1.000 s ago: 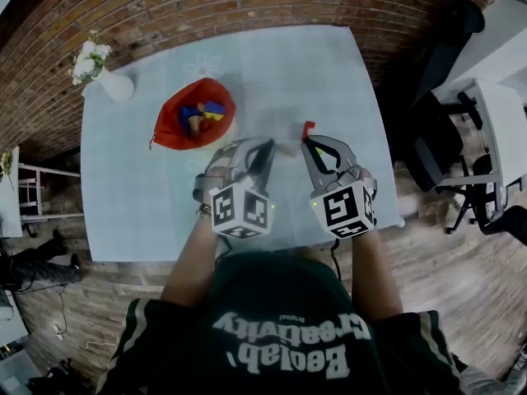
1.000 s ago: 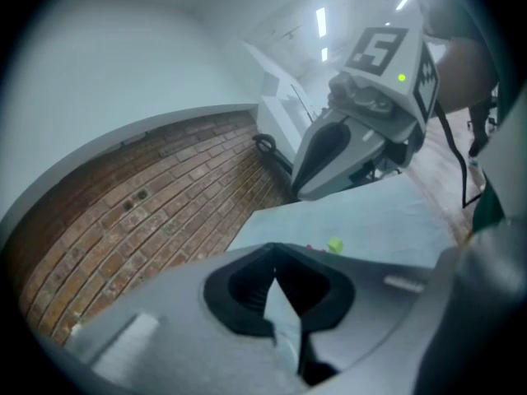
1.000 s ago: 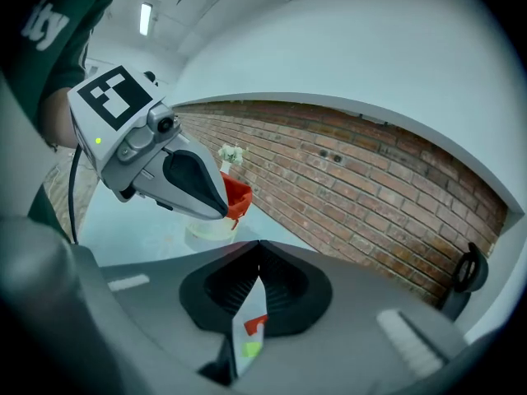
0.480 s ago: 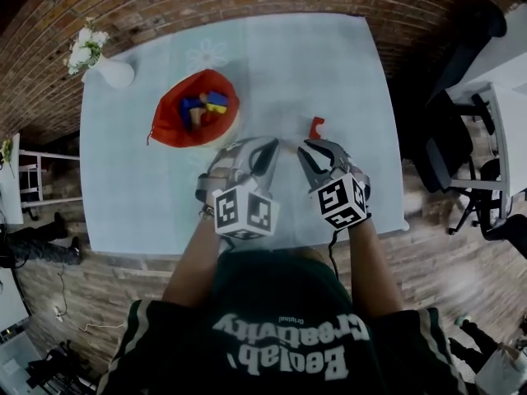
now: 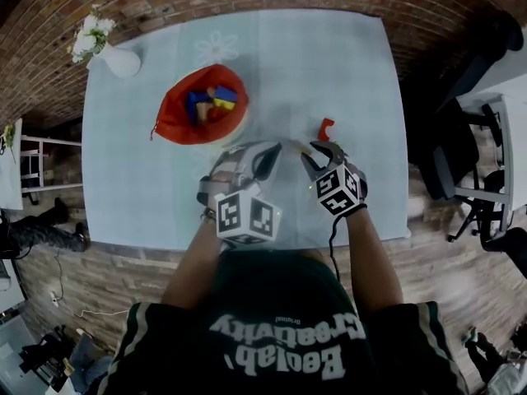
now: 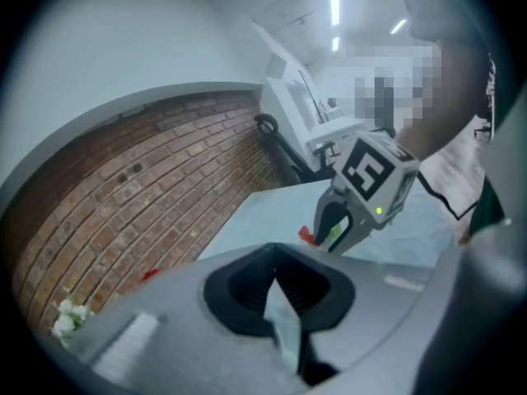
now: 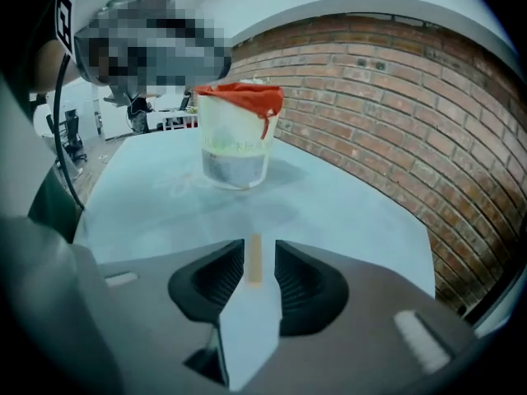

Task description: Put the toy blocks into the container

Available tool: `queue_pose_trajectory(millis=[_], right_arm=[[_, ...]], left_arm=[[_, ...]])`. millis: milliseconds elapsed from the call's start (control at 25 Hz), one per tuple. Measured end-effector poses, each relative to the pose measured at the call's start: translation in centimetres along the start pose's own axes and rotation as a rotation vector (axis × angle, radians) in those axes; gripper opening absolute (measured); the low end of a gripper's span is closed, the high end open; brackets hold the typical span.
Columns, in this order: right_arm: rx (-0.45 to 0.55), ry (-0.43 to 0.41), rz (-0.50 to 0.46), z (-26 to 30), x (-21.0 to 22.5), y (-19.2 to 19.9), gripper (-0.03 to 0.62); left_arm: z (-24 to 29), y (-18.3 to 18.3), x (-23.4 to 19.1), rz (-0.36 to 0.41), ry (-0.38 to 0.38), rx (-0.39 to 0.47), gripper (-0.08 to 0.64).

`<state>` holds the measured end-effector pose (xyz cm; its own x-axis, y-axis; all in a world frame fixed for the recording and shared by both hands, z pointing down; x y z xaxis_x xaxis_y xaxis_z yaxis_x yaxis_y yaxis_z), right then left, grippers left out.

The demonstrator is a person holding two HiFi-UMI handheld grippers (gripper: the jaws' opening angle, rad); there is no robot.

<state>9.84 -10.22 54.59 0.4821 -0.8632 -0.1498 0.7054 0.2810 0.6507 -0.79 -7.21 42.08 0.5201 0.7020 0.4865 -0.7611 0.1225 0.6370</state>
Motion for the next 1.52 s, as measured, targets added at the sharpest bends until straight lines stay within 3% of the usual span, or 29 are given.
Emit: queue_pose_trajectory(millis=[440,600,720,880,1160,1520], right_arm=[[-0.083,-0.044,0.004,4.1,-0.2,1.7,0.137],[-0.112,-0.047,0.001,4.9,-0.1,2.1,0.138],[-0.154,-0.035,-0.015,5.4,0.0,2.0,0.078],[-0.168,-0.043,-0.001,5.5,-0.2,2.0,0.077],[-0.151,-0.002,-0.017,4.8,0.2,1.3,0.077],[-0.043,0.102,-0.041,-0.2,1.3,-2.0,0.077]], left_arm=[[-0.2,0.9,-0.7,-0.027,-0.019,0.023,0.005],[-0.2,1.5,-0.8,-0.014,-0.021,-0.004,0.005],[-0.3,2.0,-0.9,-0.026,-0.022,-0.004,0.005],[-0.4,2.4,-0.9,-0.007,-0.022,-0.006,0.005],[-0.4,2.6,-1.2,-0.007,-0.025,-0.010,0.005],[-1.0,1.8,-1.7,-0.009,-0.045,-0.016,0.005]])
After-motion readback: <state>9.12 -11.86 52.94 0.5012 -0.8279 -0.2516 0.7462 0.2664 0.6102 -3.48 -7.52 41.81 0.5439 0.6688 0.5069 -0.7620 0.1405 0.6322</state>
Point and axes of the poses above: the fingertips, and each gripper's own axes: z forward along the fingers, x to its right, y out of its underside, the point moved 6 cm from there along -z, backward along the fingers, and after that the axes turned 2 degrees about -x, right-handed, at the moved point
